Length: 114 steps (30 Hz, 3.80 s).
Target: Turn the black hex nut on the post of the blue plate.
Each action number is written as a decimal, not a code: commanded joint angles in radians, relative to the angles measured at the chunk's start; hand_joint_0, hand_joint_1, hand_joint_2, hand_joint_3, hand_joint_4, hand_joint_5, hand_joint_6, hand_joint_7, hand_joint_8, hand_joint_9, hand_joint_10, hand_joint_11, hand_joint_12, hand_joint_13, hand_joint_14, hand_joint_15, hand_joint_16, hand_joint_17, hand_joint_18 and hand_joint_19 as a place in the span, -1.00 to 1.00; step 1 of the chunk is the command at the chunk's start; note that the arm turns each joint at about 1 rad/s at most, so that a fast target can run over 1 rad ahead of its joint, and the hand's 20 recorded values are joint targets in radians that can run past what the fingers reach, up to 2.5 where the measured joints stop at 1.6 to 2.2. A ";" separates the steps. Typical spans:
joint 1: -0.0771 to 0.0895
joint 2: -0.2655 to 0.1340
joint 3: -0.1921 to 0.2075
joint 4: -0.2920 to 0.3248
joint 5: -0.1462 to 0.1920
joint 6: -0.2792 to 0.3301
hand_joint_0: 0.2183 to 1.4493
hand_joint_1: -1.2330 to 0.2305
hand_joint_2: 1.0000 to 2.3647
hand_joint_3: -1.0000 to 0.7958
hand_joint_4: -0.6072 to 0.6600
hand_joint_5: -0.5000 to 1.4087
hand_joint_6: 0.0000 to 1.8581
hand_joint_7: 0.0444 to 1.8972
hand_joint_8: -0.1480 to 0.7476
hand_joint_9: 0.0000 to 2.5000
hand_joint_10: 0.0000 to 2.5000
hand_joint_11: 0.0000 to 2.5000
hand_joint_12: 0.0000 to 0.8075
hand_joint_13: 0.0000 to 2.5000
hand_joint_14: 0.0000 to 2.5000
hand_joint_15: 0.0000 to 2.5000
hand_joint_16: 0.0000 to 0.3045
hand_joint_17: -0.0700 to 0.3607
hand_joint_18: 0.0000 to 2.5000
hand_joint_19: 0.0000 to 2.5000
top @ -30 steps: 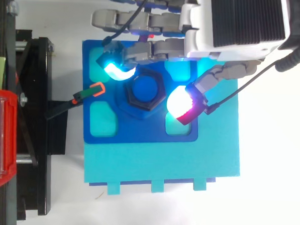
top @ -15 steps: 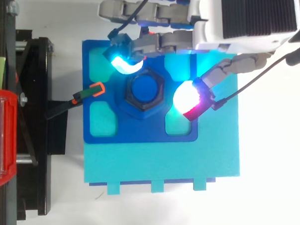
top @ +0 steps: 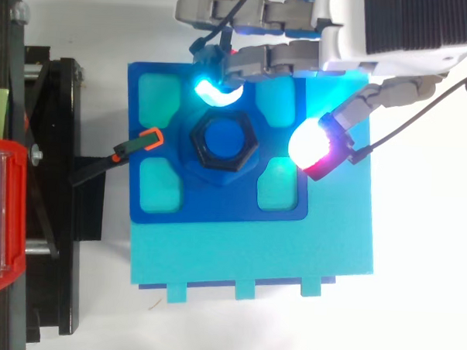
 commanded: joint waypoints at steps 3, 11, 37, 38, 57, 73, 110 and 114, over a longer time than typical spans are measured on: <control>-0.003 0.010 -0.001 -0.014 0.000 -0.001 -0.61 -0.11 -1.00 -0.44 0.12 -0.77 -0.46 -0.21 -0.35 -1.00 -1.00 -1.00 -0.25 -0.95 -1.00 -0.99 -0.72 -0.23 -0.92 -0.90; -0.003 0.030 0.000 -0.061 0.000 -0.017 -0.61 -0.10 -1.00 -0.44 0.12 -0.77 -0.46 -0.21 -0.36 -1.00 -1.00 -1.00 -0.25 -0.93 -1.00 -0.98 -0.73 -0.24 -0.91 -0.90; 0.008 0.047 -0.001 -0.132 0.003 -0.047 -0.59 -0.10 -1.00 -0.44 0.12 -0.77 -0.46 -0.21 -0.36 -1.00 -1.00 -1.00 -0.27 -0.91 -1.00 -0.97 -0.74 -0.25 -0.89 -0.89; 0.008 0.047 -0.001 -0.132 0.003 -0.047 -0.59 -0.10 -1.00 -0.44 0.12 -0.77 -0.46 -0.21 -0.36 -1.00 -1.00 -1.00 -0.27 -0.91 -1.00 -0.97 -0.74 -0.25 -0.89 -0.89; 0.020 0.092 -0.001 -0.155 0.015 -0.054 -0.60 -0.25 -1.00 -0.44 0.12 -0.77 -0.46 -0.20 -0.37 -1.00 -1.00 -1.00 -0.26 -0.91 -1.00 -0.97 -0.73 -0.25 -0.89 -0.89; 0.036 0.070 0.013 0.029 0.003 0.066 -0.61 -0.36 -1.00 -0.44 -0.17 -0.79 -0.46 -0.30 -0.46 -1.00 -1.00 -1.00 -0.28 -1.00 -1.00 -1.00 -0.73 -0.25 -1.00 -0.92; 0.042 -0.005 0.010 0.137 -0.008 0.041 -0.51 -0.43 -1.00 -0.44 -0.19 -0.79 -0.46 -0.30 -0.50 -1.00 -1.00 -1.00 -0.33 -1.00 -1.00 -1.00 -0.76 -0.29 -1.00 -0.92; 0.040 -0.005 0.010 0.134 0.000 0.037 -0.62 -0.49 -1.00 -0.44 -0.17 -0.79 -0.46 -0.29 -0.46 -1.00 -1.00 -1.00 -0.28 -1.00 -1.00 -0.99 -0.73 -0.24 -1.00 -0.92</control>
